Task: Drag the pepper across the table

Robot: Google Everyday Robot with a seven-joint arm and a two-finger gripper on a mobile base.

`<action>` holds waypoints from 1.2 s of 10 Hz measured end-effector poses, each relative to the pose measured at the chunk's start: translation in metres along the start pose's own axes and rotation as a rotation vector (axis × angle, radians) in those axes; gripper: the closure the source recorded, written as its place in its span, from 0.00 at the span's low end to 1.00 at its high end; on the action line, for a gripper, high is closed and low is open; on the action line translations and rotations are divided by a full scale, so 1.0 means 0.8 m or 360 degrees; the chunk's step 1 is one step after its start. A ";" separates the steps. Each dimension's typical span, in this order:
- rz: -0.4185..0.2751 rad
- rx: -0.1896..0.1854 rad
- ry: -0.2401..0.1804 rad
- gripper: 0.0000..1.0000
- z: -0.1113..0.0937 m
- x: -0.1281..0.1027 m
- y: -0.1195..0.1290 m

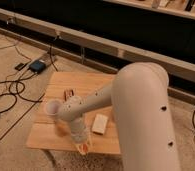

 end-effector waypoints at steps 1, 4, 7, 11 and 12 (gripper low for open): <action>-0.0018 0.0004 0.0021 0.87 0.003 0.007 0.001; -0.0072 0.0021 0.0102 0.87 0.016 0.027 0.000; -0.0184 0.0100 0.0266 0.87 0.040 0.052 -0.011; -0.0307 0.0231 0.0535 0.75 0.076 0.078 -0.027; -0.0312 0.0248 0.0559 0.66 0.080 0.076 -0.029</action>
